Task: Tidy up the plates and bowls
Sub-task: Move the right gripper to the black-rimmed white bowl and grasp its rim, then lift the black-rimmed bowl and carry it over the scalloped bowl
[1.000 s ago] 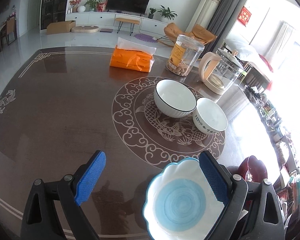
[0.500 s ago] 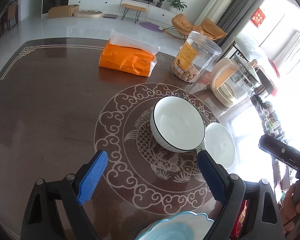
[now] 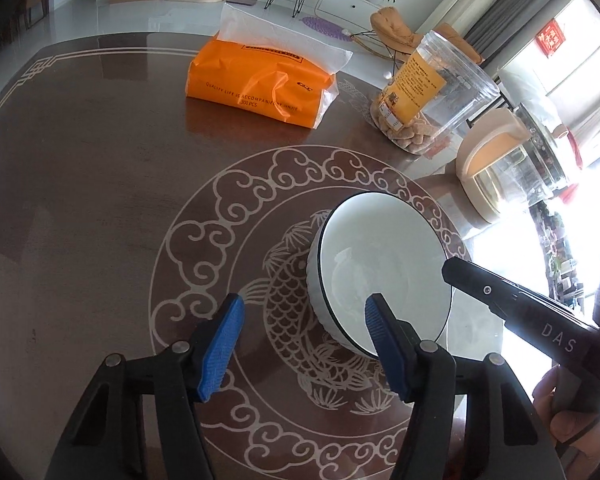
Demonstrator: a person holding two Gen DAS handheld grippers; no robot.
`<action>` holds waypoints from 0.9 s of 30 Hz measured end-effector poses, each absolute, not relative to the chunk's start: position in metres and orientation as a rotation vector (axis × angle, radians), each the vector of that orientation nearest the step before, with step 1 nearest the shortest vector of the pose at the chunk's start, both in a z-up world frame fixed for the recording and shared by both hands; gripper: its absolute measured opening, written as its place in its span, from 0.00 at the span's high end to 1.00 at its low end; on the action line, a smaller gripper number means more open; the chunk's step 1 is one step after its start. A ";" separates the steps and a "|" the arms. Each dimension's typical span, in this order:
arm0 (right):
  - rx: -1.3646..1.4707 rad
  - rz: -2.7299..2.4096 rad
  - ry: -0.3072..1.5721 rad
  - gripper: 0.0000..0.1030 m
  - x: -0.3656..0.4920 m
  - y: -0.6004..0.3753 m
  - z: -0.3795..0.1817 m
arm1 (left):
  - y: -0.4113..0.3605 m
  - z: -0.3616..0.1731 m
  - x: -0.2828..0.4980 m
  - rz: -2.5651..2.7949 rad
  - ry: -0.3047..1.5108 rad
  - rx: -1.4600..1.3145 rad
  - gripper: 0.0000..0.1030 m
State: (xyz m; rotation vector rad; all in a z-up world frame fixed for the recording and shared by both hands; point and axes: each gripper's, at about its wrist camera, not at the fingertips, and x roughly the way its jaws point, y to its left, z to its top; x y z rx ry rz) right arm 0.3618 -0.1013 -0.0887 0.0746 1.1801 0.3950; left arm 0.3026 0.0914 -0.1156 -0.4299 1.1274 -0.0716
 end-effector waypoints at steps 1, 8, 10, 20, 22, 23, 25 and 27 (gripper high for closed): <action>0.062 0.394 1.180 0.72 0.364 -0.099 -0.092 | 0.090 -0.118 0.304 -0.074 1.131 -0.429 0.47; 0.042 0.382 1.188 0.84 0.372 -0.095 -0.109 | 0.084 -0.126 0.309 -0.118 1.113 -0.427 0.80; 0.043 0.375 1.187 0.90 0.373 -0.096 -0.109 | 0.079 -0.123 0.310 -0.117 1.102 -0.396 0.84; 0.067 0.382 1.159 0.92 0.358 -0.095 -0.094 | 0.084 -0.093 0.293 -0.124 1.029 -0.359 0.84; 0.073 0.389 1.146 0.92 0.350 -0.095 -0.084 | 0.086 -0.080 0.283 -0.139 1.009 -0.362 0.84; 0.075 0.394 1.140 0.92 0.345 -0.096 -0.079 | 0.087 -0.074 0.277 -0.145 0.999 -0.363 0.84; 0.080 0.401 1.129 0.92 0.330 -0.098 -0.067 | 0.088 -0.060 0.262 -0.155 0.979 -0.358 0.84; 0.072 0.407 1.117 0.92 0.310 -0.099 -0.054 | 0.087 -0.049 0.243 -0.164 0.960 -0.353 0.84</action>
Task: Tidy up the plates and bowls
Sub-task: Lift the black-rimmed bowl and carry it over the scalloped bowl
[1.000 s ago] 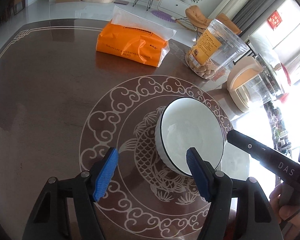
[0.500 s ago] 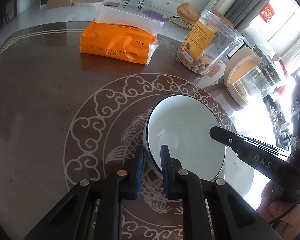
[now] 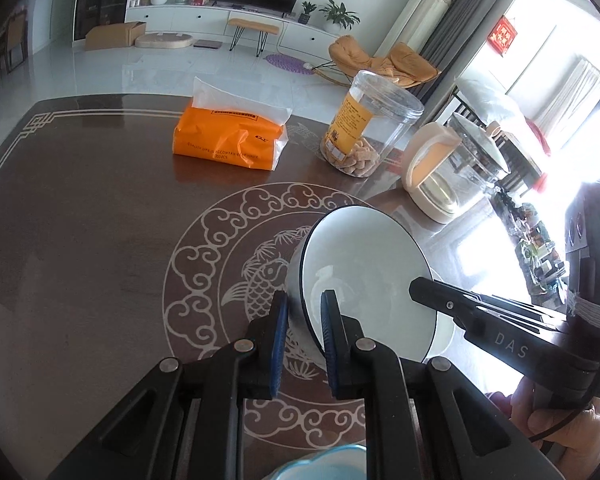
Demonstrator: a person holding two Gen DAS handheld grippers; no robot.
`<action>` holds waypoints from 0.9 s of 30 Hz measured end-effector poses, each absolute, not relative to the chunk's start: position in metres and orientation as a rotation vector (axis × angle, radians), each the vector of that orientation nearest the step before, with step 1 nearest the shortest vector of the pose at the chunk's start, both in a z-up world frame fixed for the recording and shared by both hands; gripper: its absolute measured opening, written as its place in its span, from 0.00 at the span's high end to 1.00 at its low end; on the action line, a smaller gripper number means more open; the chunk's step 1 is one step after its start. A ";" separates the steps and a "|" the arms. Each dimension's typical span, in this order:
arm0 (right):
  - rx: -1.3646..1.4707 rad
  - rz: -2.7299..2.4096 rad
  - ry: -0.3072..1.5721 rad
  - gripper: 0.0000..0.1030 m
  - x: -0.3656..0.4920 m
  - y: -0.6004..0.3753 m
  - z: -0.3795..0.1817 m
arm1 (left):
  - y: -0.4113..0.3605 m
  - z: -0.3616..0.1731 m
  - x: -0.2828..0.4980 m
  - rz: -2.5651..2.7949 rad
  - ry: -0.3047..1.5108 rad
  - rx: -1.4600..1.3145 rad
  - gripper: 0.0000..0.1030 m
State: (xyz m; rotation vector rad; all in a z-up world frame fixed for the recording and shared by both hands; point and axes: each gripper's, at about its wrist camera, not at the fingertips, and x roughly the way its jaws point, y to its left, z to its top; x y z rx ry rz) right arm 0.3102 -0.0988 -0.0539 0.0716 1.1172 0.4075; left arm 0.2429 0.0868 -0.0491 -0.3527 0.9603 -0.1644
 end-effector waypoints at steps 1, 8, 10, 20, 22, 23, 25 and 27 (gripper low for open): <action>0.068 0.409 1.110 0.92 0.299 -0.100 -0.048 | 0.085 -0.044 0.233 -0.169 0.953 -0.350 0.84; 0.084 0.381 1.059 0.91 0.223 -0.116 -0.011 | 0.067 -0.031 0.154 -0.211 0.926 -0.302 0.84; 0.093 0.375 1.049 0.91 0.204 -0.120 -0.004 | 0.063 -0.036 0.136 -0.224 0.940 -0.297 0.84; 0.128 0.376 1.096 0.89 0.144 -0.121 -0.032 | 0.063 -0.072 0.085 -0.209 1.022 -0.287 0.84; 0.144 0.376 1.113 0.89 0.139 -0.122 -0.044 | 0.063 -0.078 0.082 -0.205 1.036 -0.274 0.84; 0.155 0.375 1.119 0.89 0.138 -0.122 -0.049 | 0.062 -0.082 0.082 -0.201 1.041 -0.265 0.84; 0.168 0.374 1.136 0.89 0.135 -0.123 -0.060 | 0.061 -0.089 0.080 -0.196 1.053 -0.255 0.84; 0.179 0.368 1.152 0.89 0.133 -0.124 -0.070 | 0.061 -0.095 0.079 -0.193 1.064 -0.251 0.84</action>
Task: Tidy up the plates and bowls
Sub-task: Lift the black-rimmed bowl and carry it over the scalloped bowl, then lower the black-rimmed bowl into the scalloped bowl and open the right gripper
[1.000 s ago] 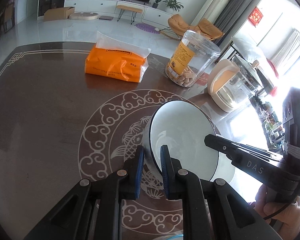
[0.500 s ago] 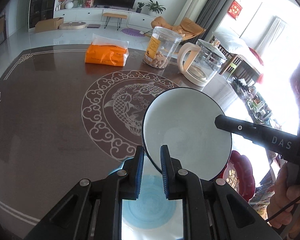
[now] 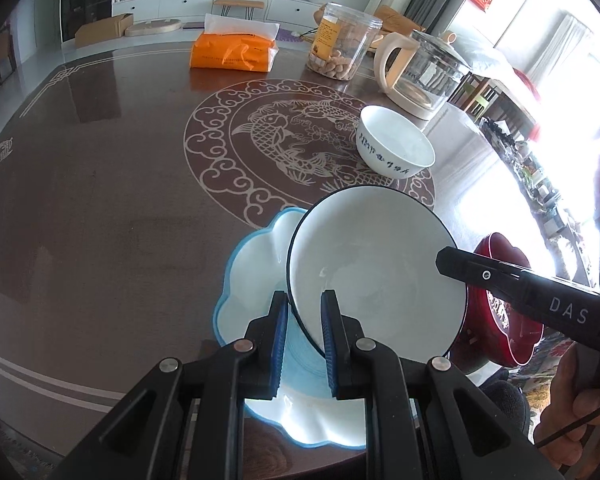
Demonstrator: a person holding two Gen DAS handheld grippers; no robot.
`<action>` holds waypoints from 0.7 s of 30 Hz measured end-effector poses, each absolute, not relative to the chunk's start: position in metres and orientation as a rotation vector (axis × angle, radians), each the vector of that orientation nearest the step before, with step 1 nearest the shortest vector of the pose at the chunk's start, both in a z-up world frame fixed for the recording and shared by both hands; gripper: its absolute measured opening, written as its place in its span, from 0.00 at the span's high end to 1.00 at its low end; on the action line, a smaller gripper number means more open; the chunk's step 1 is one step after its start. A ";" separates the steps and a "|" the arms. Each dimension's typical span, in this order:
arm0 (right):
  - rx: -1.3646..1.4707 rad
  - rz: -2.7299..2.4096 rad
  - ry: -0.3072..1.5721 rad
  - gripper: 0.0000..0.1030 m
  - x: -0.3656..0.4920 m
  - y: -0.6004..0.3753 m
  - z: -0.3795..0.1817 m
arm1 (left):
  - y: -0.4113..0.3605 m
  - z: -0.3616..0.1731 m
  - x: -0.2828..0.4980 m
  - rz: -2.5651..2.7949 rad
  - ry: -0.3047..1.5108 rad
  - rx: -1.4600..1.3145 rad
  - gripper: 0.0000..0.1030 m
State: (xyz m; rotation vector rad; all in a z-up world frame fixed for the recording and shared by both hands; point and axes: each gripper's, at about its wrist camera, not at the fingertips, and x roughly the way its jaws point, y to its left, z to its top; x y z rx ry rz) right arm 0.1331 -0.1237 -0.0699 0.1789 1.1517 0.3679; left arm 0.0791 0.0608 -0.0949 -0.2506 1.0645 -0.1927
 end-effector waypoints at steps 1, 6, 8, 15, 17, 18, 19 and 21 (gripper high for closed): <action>0.180 0.366 1.160 0.89 0.132 -0.124 -0.075 | 0.061 -0.097 0.079 -0.191 1.068 -0.249 0.84; 0.188 0.363 1.195 0.89 0.128 -0.122 -0.093 | 0.063 -0.101 0.080 -0.179 1.072 -0.238 0.84; 0.192 0.363 1.203 0.89 0.126 -0.121 -0.098 | 0.064 -0.101 0.080 -0.177 1.067 -0.233 0.84; 0.211 0.356 1.203 0.89 0.121 -0.121 -0.103 | 0.063 -0.107 0.078 -0.183 1.077 -0.223 0.84; 0.212 0.350 1.198 0.89 0.120 -0.122 -0.102 | 0.062 -0.107 0.076 -0.184 1.075 -0.219 0.84; 0.214 0.349 1.198 0.89 0.120 -0.122 -0.102 | 0.061 -0.107 0.076 -0.184 1.074 -0.216 0.84; 0.216 0.349 1.200 0.89 0.120 -0.123 -0.102 | 0.061 -0.107 0.076 -0.187 1.075 -0.219 0.84; 0.219 0.346 1.201 0.89 0.120 -0.124 -0.102 | 0.060 -0.108 0.077 -0.190 1.074 -0.217 0.84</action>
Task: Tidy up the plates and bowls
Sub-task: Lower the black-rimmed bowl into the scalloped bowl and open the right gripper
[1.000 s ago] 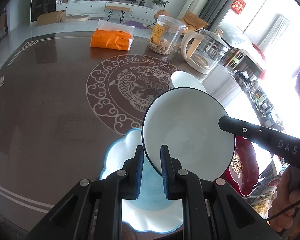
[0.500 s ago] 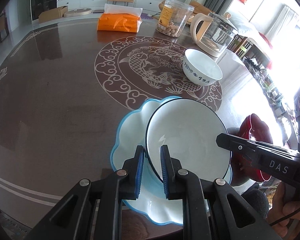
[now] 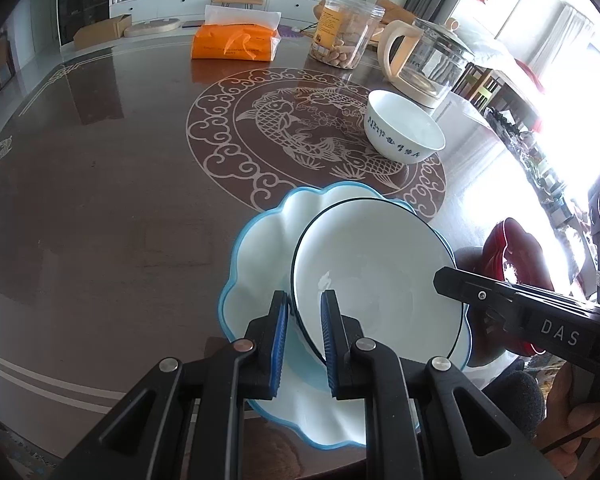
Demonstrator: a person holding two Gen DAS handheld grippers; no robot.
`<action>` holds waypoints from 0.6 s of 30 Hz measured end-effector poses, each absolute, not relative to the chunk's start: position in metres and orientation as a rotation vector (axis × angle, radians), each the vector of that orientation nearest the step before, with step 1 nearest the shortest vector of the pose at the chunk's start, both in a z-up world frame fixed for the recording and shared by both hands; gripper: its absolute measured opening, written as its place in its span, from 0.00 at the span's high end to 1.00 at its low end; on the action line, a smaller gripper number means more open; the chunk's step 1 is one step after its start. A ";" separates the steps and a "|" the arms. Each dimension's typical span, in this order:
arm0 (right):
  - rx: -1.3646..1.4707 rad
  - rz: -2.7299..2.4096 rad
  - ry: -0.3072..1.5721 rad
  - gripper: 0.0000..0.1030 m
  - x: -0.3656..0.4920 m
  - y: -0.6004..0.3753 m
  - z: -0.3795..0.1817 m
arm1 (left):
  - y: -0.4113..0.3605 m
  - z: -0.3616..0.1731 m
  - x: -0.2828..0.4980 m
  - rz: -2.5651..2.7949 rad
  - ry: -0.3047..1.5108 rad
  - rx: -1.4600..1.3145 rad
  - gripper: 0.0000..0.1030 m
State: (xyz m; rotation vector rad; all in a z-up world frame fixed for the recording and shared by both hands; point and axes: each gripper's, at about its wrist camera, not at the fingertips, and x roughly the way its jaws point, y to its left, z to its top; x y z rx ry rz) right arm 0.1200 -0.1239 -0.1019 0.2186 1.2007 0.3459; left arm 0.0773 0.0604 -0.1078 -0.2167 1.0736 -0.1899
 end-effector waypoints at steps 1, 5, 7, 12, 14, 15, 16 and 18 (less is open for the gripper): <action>0.221 0.346 1.200 0.89 0.120 -0.125 -0.102 | 0.060 -0.108 0.077 -0.191 1.070 -0.212 0.84; 0.234 0.356 1.185 0.88 0.120 -0.127 -0.103 | 0.058 -0.108 0.077 -0.186 1.056 -0.205 0.84; 0.236 0.360 1.173 0.85 0.118 -0.127 -0.102 | 0.057 -0.107 0.077 -0.183 1.050 -0.192 0.84; 0.243 0.372 1.125 0.63 0.114 -0.129 -0.096 | 0.060 -0.106 0.077 -0.188 1.045 -0.187 0.82; 0.226 0.371 1.081 0.57 0.110 -0.129 -0.089 | 0.061 -0.105 0.077 -0.197 1.040 -0.191 0.82; 0.220 0.375 1.061 0.57 0.107 -0.129 -0.086 | 0.062 -0.104 0.077 -0.202 1.036 -0.193 0.82; 0.221 0.379 1.038 0.56 0.104 -0.131 -0.083 | 0.063 -0.103 0.076 -0.207 1.031 -0.193 0.82; 0.214 0.362 0.968 0.51 0.095 -0.135 -0.076 | 0.065 -0.101 0.075 -0.216 1.019 -0.198 0.82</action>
